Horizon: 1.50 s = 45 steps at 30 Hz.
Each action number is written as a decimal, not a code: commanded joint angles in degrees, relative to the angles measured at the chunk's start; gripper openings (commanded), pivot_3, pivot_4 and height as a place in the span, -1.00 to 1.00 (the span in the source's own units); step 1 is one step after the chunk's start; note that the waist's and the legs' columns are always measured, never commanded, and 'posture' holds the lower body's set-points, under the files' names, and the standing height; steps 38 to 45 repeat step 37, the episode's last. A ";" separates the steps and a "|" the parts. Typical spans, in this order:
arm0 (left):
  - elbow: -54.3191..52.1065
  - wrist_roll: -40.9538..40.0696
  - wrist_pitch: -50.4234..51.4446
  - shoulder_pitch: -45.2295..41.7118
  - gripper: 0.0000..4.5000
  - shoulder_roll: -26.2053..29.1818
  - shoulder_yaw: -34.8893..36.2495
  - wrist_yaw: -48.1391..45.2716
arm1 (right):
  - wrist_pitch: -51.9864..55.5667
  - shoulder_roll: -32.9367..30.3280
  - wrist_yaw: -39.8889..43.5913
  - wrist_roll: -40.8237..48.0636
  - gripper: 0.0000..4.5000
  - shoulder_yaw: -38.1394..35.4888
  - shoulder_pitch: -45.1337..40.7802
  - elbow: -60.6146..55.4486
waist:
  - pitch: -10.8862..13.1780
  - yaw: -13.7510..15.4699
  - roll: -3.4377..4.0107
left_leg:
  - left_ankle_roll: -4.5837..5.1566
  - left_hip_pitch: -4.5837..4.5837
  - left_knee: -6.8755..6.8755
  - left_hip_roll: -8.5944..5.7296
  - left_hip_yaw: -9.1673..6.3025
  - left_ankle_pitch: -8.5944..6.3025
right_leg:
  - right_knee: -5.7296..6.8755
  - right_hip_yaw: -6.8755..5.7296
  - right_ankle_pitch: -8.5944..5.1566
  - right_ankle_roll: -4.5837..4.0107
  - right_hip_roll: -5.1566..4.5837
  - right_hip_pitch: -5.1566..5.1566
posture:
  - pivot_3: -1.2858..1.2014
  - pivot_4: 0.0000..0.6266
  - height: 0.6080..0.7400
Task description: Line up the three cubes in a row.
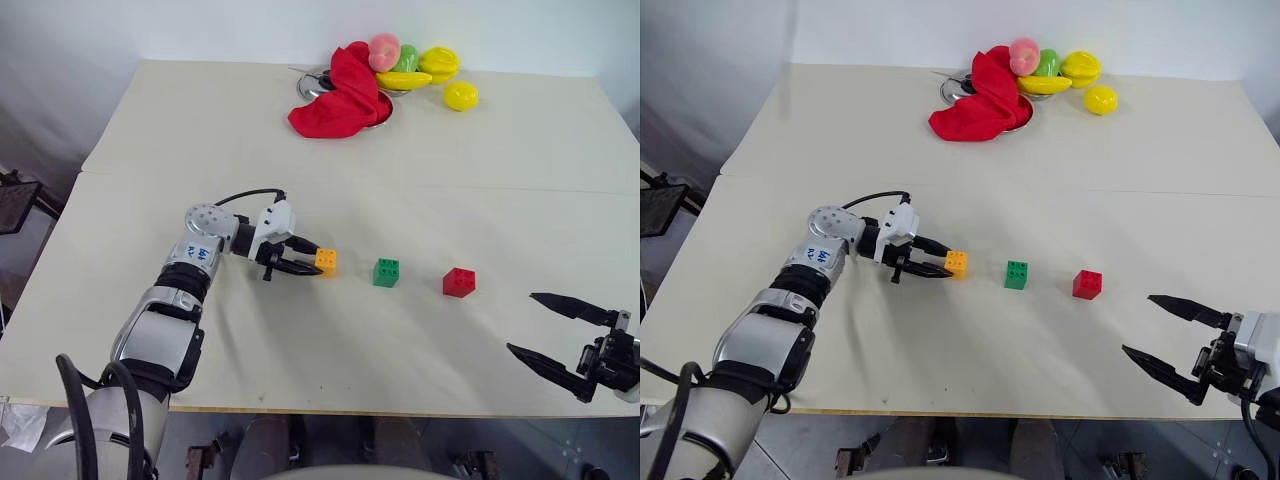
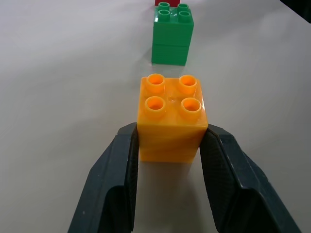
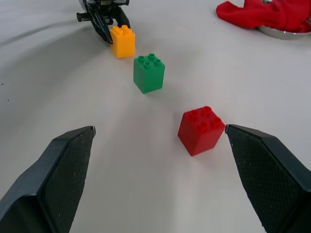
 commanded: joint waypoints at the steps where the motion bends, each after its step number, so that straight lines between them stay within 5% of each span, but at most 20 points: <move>1: 0.09 0.41 -1.43 0.05 -0.35 1.57 1.50 -1.60 | -0.74 0.33 -0.15 1.20 1.00 -1.55 -0.25 -0.47 | 0.00 -0.01 0.00 | 0.00 0.00 0.00 0.00 0.00 0.00 | 0.00 0.00 0.00 0.00 -0.01 0.00 | 0.03 -0.52 1.00; 6: 0.34 1.26 -2.61 1.04 -0.35 1.83 1.79 -1.31 | -1.29 0.25 -0.10 0.47 1.00 -0.10 -2.61 1.36 | 0.00 0.06 0.00 | 0.03 0.00 0.03 -0.02 -0.02 0.01 | 0.06 -0.01 0.00 0.00 -0.11 0.01 | 0.03 -0.52 1.00; 16: -6.28 -3.55 -0.21 4.33 0.99 6.21 6.04 -8.24 | -2.29 -0.98 2.04 -0.03 1.00 0.72 -5.55 4.36 | 0.00 -0.07 0.00 | 0.04 -0.03 0.04 -0.04 -0.06 0.02 | 0.10 -0.06 0.00 0.00 -0.14 0.00 | 0.03 -0.52 1.00; 22: -26.56 -11.22 10.80 19.57 0.99 19.40 13.01 -3.79 | -5.12 -4.04 6.43 -0.74 1.00 -2.19 -5.64 11.39 | -0.01 -1.60 0.02 | 0.04 -0.02 -0.06 0.02 -0.10 0.01 | 0.10 -0.08 -0.02 -0.03 -0.13 -0.02 | 0.03 -0.52 1.00; 33: -51.92 -15.78 16.65 50.38 0.99 24.46 32.30 14.51 | -12.42 -6.58 10.39 -3.50 1.00 -4.86 -6.92 22.84 | 0.00 -1.36 0.02 | 0.06 0.10 -0.05 -0.09 -0.25 0.00 | 0.19 -0.07 -0.03 -0.06 -0.52 0.09 | 0.03 -0.52 1.00; 45: -51.32 -15.35 15.47 51.89 0.99 23.85 33.10 17.06 | -14.68 -6.06 9.30 -3.76 1.00 -5.08 -8.00 26.32 | 0.01 -1.25 0.06 | 0.06 0.15 -0.05 -0.13 -0.23 0.00 | 0.23 -0.09 -0.04 -0.07 -0.57 0.11 | 0.03 -0.52 1.00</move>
